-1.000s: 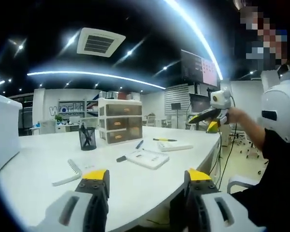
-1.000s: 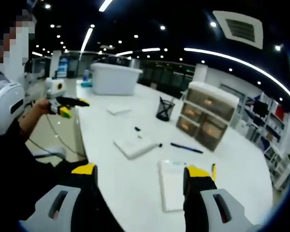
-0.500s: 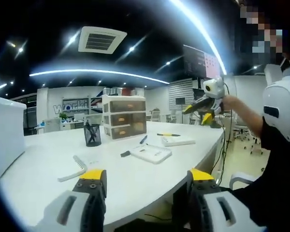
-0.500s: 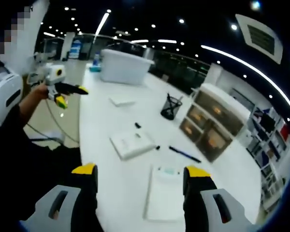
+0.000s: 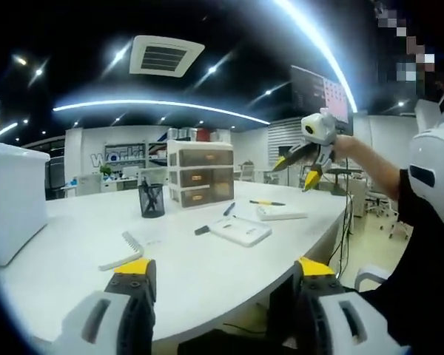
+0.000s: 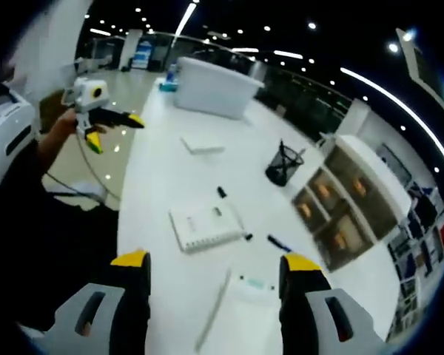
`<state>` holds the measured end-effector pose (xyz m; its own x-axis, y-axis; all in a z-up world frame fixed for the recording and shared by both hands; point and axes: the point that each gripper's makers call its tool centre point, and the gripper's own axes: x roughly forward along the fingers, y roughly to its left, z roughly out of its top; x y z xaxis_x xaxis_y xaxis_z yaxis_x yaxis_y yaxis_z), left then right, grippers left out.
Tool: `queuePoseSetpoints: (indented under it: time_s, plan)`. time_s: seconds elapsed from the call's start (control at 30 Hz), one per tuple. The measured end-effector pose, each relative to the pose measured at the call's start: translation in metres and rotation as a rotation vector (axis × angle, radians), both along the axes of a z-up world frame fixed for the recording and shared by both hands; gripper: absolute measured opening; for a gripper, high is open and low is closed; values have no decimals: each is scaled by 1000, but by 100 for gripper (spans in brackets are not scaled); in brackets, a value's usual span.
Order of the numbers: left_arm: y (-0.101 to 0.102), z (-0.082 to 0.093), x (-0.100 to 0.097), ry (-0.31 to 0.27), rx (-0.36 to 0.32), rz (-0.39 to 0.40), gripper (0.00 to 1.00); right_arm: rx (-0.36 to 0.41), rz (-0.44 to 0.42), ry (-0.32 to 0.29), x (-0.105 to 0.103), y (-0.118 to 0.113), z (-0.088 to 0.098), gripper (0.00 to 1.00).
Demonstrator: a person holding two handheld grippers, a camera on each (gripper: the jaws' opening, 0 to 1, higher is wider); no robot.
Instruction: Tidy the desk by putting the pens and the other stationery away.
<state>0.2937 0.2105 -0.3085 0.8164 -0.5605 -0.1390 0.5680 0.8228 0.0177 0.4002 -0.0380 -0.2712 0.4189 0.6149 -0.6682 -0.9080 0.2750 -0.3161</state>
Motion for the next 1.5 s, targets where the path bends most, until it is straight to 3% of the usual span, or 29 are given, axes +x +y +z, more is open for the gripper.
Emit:
queuePoseSetpoints:
  time_s: [0.4, 0.67, 1.07, 1.27, 1.5]
  plan:
    - [0, -5, 1, 18, 10, 0, 77, -85, 81, 22, 25, 28, 0, 56]
    - [3, -8, 0, 36, 22, 7, 76, -171, 140, -8, 48, 48, -2, 53]
    - [-2, -6, -1, 43, 24, -2, 76, -237, 220, 33, 68, 74, -17, 48]
    - [-11, 1, -6, 34, 9, -30, 76, -338, 266, 34, 80, 84, -31, 47]
    - [-9, 0, -5, 35, 28, -23, 76, -379, 294, 30, 89, 97, -40, 46]
